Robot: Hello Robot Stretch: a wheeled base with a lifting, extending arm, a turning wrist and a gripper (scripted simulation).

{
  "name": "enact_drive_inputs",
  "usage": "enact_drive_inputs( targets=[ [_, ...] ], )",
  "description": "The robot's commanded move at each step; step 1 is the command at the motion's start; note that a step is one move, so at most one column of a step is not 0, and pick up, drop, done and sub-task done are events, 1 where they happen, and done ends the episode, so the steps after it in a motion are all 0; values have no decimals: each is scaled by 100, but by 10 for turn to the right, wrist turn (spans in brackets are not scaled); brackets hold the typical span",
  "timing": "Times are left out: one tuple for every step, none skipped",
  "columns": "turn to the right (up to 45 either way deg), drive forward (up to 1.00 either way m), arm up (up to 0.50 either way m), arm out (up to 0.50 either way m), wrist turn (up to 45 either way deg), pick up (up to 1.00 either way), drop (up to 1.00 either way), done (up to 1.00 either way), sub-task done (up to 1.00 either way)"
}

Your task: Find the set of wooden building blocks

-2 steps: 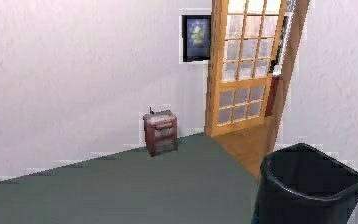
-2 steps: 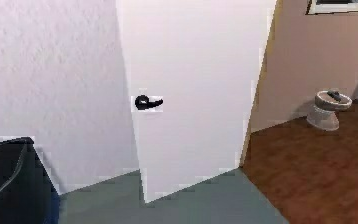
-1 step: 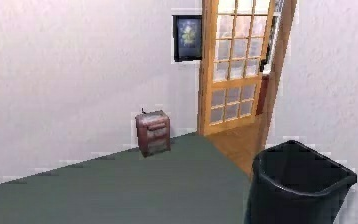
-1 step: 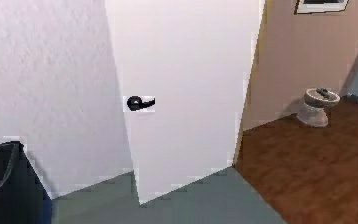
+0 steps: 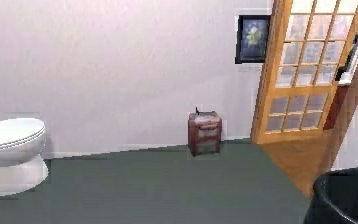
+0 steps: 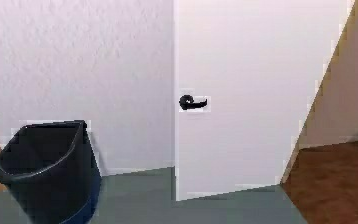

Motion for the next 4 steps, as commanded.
enact_drive_inputs(
  targets=[
    [0, 75, 0, 0, 0, 0, 0, 0, 0],
    [210, 0, 0, 0, 0, 0, 0, 0, 0],
    [30, 0, 0, 0, 0, 0, 0, 0, 0],
    [0, 40, 0, 0, 0, 0, 0, 0, 0]
  ],
)
